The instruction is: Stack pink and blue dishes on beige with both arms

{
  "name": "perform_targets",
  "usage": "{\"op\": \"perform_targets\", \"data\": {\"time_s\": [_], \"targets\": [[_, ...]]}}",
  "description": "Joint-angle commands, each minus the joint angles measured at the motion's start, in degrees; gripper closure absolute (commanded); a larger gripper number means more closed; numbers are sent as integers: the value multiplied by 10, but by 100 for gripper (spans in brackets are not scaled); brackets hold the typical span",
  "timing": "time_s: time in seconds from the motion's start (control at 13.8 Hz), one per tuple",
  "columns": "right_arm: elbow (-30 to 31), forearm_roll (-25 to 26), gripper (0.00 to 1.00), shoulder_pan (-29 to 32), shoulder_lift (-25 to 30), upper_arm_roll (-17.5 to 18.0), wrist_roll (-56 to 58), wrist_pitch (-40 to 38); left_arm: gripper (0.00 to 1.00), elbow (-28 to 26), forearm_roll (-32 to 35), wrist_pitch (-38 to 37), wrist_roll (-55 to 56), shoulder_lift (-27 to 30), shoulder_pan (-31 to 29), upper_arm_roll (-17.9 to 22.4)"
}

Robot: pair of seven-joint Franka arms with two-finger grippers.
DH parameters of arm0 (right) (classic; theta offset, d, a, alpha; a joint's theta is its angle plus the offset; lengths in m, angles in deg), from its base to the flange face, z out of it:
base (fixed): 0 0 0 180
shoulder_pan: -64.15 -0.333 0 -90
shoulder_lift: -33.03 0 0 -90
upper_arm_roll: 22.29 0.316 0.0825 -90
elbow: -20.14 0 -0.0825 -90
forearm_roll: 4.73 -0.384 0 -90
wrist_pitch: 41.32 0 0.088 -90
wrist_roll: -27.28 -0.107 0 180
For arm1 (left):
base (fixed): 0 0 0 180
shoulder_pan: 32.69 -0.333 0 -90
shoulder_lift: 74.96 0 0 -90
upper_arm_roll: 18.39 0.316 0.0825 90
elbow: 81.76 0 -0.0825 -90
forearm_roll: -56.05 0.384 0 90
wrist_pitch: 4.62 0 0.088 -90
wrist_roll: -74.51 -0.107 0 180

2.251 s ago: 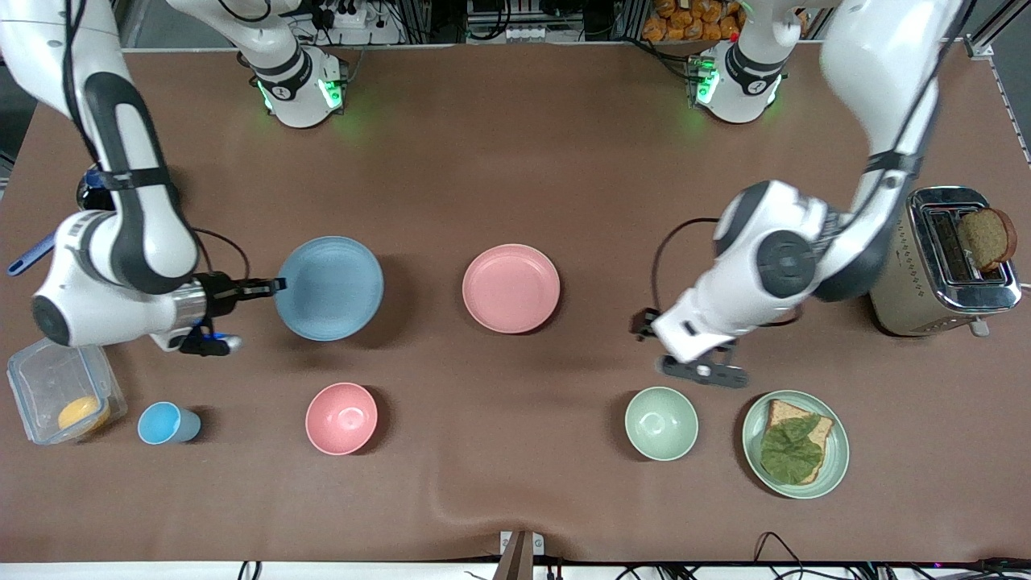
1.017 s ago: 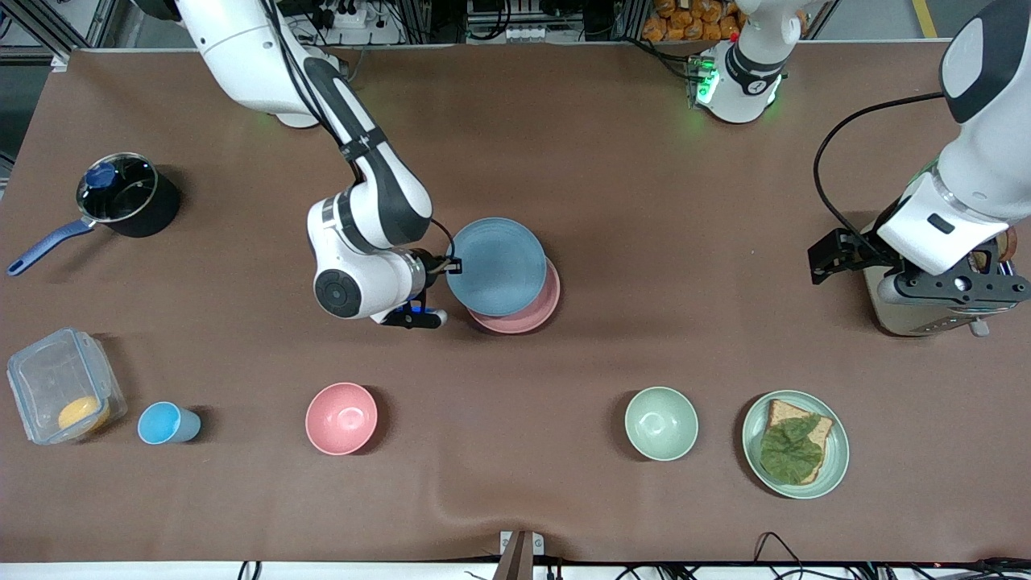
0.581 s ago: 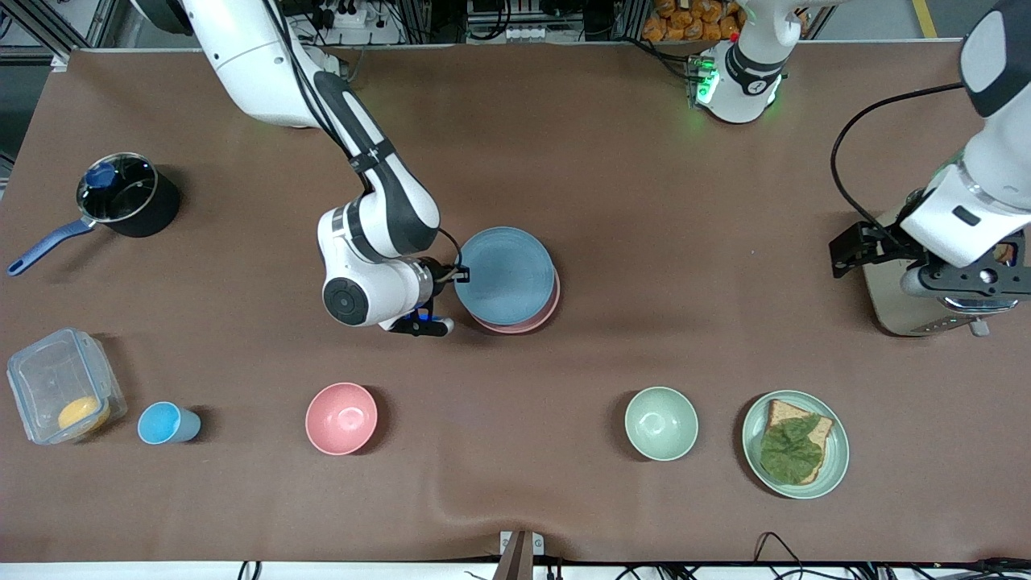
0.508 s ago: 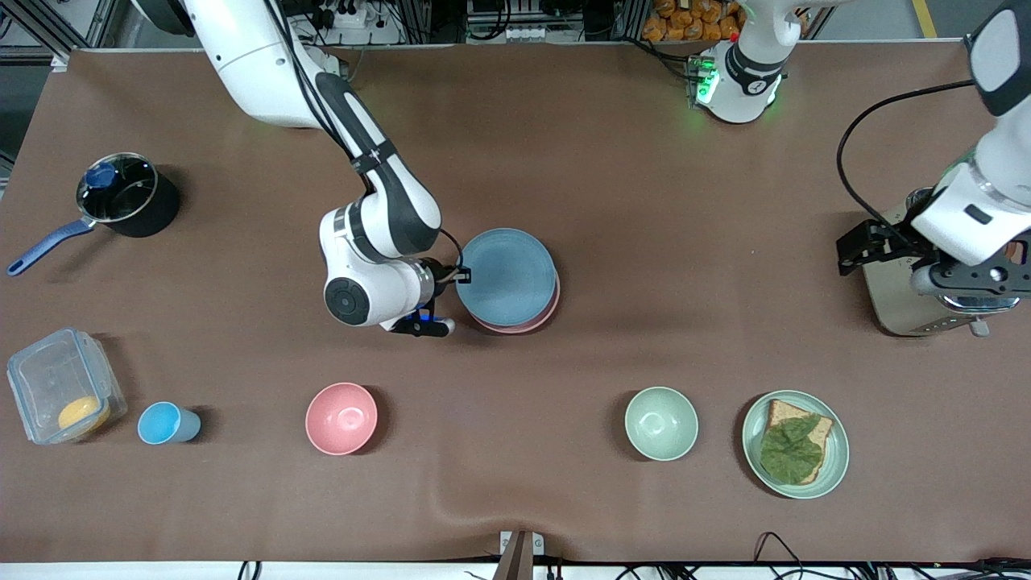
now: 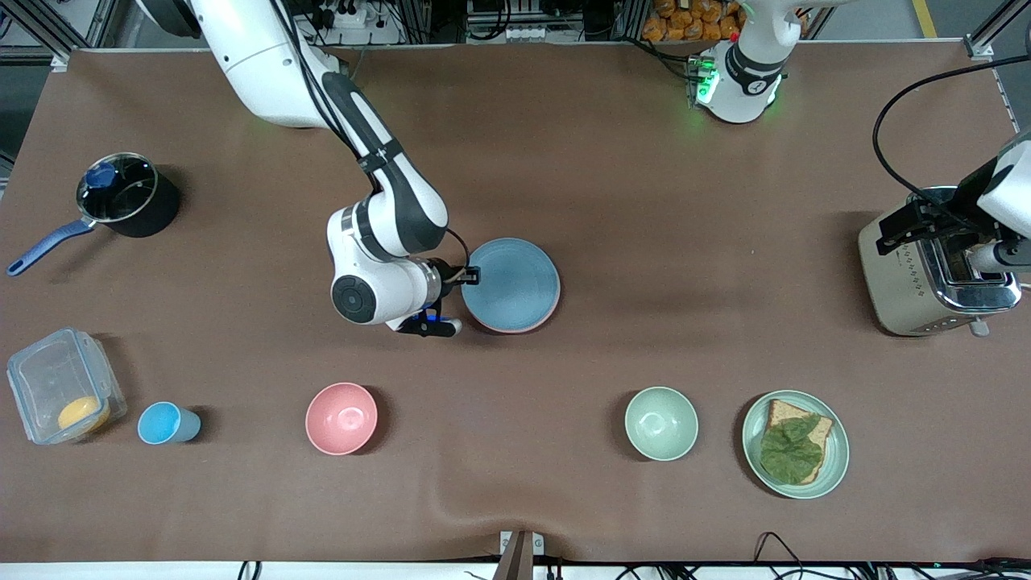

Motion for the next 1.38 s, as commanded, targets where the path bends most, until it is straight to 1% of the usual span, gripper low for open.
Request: {"op": "perform_targets", "data": {"time_s": [0.0,0.15,0.22,0.29,0.44,0.51,0.65,0.8,0.94,1.09,1.23,1.31], "targets": [[-28,-12,0,10,-2,-7,-5,-11,0,-6,-5,-4,-9,13,2,4],[-29,-1,0,36,6,-11,2,-24,0,-6,-6,-6,-10,14,2,4],[-32,13,0,56,12,-20,3,-37,0,-6,-6,-9,-10,14,0,4],[-40,41,0,75,19,-23,4,-58,0,-6,-6,-11,-10,14,-4,5],[-64,114,0,128,27,-22,11,-113,0,-6,-8,-12,-9,14,-10,4],[-69,140,0,153,32,-22,31,-143,0,-5,-8,-12,-8,14,-9,2],[-69,161,0,203,45,-23,85,-160,0,-5,-5,-12,-8,14,-9,0],[-69,190,0,241,58,-23,104,-166,0,-5,-4,-12,-8,14,-9,0],[-69,232,0,260,72,-23,104,-165,0,-5,-5,-12,-6,14,-9,0],[-69,269,0,261,89,-29,105,-161,0,-5,-4,-12,-6,14,-9,0],[-56,284,0,277,137,-28,106,-160,0,-5,-4,-12,-7,14,-9,0],[-41,286,0,283,164,-27,104,-159,0,-5,-4,-12,-7,14,-9,0]]}}
